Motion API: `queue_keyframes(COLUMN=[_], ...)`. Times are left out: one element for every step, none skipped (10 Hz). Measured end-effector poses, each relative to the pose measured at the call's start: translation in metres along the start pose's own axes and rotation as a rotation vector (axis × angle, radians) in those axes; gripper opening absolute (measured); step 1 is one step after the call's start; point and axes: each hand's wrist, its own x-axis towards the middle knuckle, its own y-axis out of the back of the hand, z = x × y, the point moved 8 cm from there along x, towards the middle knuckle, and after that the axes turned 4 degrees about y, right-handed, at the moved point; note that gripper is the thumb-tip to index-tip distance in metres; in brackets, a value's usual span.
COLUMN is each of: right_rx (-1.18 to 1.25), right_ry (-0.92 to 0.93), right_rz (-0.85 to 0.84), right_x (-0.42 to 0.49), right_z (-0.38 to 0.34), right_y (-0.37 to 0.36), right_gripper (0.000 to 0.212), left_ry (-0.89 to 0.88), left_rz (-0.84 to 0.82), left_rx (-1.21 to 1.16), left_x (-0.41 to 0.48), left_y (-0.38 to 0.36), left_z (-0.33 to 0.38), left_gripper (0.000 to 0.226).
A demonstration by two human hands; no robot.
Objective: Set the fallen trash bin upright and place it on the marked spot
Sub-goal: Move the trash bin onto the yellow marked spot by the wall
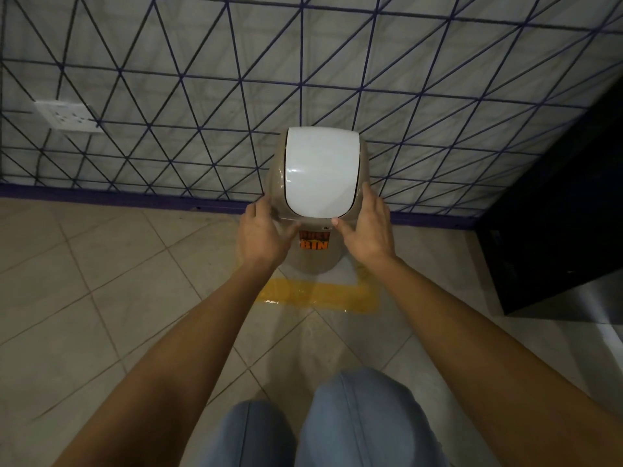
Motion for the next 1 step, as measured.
queue_keyframes(right_rx=[0.005], right_ry=[0.005], right_rz=[0.004], right_x=[-0.0167], right_z=[-0.0090], right_y=[0.0043], right_gripper=[0.089], left_ry=[-0.014], left_rz=[-0.009], left_rx=[-0.035], left_x=[-0.0154], left_y=[0.0120], left_z=[0.0002], left_gripper=[0.070])
